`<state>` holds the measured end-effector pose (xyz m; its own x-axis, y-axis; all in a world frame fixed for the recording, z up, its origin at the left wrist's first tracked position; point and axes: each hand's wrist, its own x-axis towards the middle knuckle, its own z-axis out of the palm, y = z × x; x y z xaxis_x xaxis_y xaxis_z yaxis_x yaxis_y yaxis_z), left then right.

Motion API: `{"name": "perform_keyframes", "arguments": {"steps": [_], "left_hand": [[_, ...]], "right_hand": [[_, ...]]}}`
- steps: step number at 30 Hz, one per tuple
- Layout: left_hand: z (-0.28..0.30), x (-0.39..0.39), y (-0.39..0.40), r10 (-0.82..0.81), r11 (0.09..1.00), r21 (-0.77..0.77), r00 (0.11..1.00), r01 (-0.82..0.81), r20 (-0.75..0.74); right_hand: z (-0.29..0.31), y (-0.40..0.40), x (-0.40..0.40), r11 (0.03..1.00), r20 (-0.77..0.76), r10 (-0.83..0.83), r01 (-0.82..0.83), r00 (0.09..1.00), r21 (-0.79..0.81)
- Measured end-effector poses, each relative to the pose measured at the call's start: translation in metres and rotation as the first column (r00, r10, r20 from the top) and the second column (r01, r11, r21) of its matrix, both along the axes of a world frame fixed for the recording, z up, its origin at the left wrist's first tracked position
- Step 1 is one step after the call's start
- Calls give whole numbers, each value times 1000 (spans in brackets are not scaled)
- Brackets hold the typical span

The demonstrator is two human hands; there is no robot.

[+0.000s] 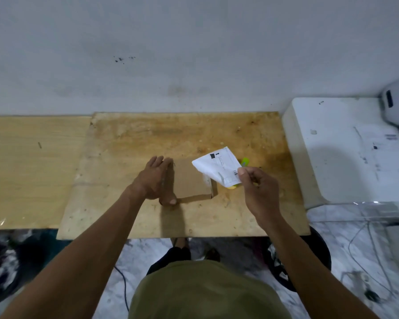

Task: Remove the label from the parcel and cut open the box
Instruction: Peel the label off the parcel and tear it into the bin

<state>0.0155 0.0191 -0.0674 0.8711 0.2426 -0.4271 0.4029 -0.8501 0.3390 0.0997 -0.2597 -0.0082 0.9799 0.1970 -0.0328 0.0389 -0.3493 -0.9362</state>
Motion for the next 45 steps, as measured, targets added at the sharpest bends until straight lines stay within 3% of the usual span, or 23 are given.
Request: {"name": "perform_keyframes", "arguments": {"steps": [2,4,6,8,13,17,22,26,28,30,33,36,41,43,45], "left_hand": [[13,-7,-16,136,988,-89,981,-124,138],[29,-15,-32,228,968,-185,898,-168,376],[44,-21,-50,143,986,-155,788,-61,599],[57,-19,-66,7,995,-74,711,63,703],[71,-9,-90,143,983,-180,750,-33,646],[71,-8,-93,120,982,-188,763,1,635],[90,1,-106,102,984,-176,728,25,677],[101,13,-112,2,993,-93,752,79,659],[106,20,-113,-82,993,-1,716,115,693],[110,28,-110,-130,990,69,622,121,772],[111,38,-102,-163,984,98,533,148,831],[116,42,-92,-165,981,75,579,176,799],[134,37,-76,-128,973,-41,682,226,720],[142,34,-71,-149,969,-38,698,245,700],[145,33,-64,-193,964,3,689,267,698]], "right_hand": [[1,3,0,1000,1,9,-9,1000,-9],[1,4,0,999,0,37,-37,999,-17],[1,6,1,997,-19,76,-76,997,-19],[2,8,1,990,-6,138,-138,990,-11],[10,9,-1,969,32,247,-247,968,-1],[16,3,2,975,-106,196,-181,975,132],[35,-9,7,948,-356,214,-105,910,301],[49,-18,13,933,-392,215,-70,895,352],[57,-19,17,936,-364,216,-86,906,341],[63,-18,19,947,-327,212,-110,921,303],[70,-15,19,962,-210,216,-171,954,210],[71,-13,16,953,65,292,-284,954,-106],[73,7,4,902,498,337,-122,799,-415],[73,14,1,867,600,360,-19,714,-498],[74,21,-4,847,606,377,4,701,-532]]}}
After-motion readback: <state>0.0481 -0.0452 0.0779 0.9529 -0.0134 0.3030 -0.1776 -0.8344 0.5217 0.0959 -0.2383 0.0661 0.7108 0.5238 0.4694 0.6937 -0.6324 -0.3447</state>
